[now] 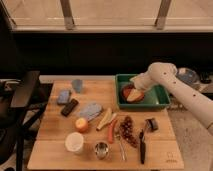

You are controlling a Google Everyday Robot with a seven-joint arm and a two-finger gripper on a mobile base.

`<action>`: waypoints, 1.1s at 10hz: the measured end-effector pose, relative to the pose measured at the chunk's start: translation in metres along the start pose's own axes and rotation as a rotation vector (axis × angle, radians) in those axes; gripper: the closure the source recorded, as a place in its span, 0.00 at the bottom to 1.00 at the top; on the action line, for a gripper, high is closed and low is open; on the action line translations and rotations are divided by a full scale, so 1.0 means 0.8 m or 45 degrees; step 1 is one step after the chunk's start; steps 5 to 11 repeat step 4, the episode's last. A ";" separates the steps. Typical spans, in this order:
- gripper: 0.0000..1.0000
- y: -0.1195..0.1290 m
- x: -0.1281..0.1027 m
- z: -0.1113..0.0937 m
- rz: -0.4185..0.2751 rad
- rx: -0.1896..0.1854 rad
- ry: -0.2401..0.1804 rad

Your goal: Stack bowls into tray

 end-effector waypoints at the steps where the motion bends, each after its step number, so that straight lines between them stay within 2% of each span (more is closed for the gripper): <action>1: 0.25 -0.009 -0.007 -0.017 -0.009 0.030 0.011; 2: 0.25 -0.016 -0.014 -0.028 -0.008 0.051 0.011; 11: 0.25 -0.015 -0.014 -0.027 -0.008 0.050 0.010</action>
